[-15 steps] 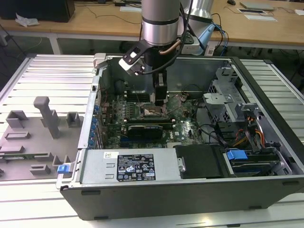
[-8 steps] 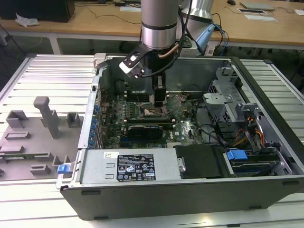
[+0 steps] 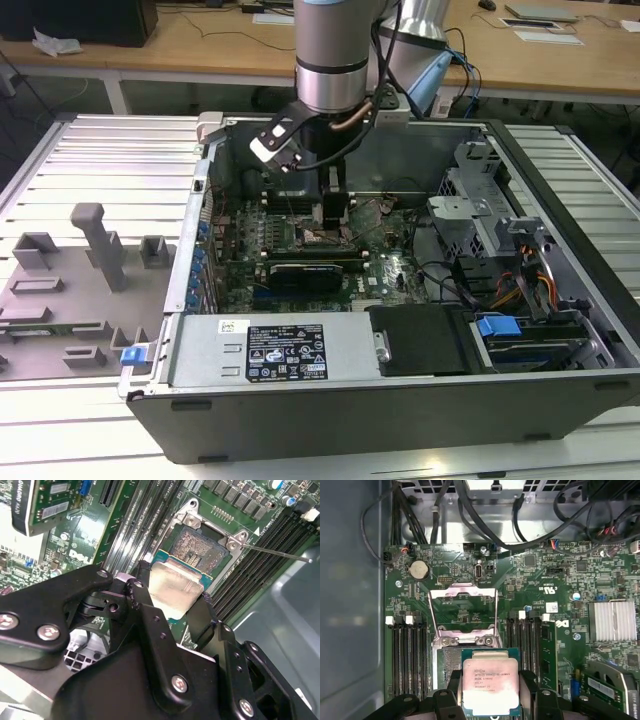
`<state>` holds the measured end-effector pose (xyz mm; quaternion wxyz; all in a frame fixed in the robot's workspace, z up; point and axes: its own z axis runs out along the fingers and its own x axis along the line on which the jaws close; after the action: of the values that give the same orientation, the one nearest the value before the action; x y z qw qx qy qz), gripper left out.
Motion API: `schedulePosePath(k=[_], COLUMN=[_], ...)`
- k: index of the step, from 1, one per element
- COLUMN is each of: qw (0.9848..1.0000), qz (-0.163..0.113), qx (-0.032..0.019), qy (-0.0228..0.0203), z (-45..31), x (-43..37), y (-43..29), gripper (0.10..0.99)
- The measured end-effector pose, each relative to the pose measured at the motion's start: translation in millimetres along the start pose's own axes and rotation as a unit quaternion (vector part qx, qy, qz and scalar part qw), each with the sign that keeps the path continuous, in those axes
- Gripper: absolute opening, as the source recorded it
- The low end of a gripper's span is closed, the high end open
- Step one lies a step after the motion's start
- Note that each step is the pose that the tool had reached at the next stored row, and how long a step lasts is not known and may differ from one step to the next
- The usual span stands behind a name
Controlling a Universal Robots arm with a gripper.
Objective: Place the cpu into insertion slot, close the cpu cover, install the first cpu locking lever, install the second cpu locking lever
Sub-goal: 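Place the cpu into insertion slot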
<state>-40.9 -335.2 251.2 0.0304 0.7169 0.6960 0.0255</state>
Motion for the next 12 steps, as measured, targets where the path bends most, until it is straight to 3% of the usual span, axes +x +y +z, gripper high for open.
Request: schedulePosePath(k=[12], qw=[1.0], qz=[-0.008], qx=[0.0], qy=[0.0006], z=[12.9], x=[5.7], y=[-4.2], gripper=[0.541])
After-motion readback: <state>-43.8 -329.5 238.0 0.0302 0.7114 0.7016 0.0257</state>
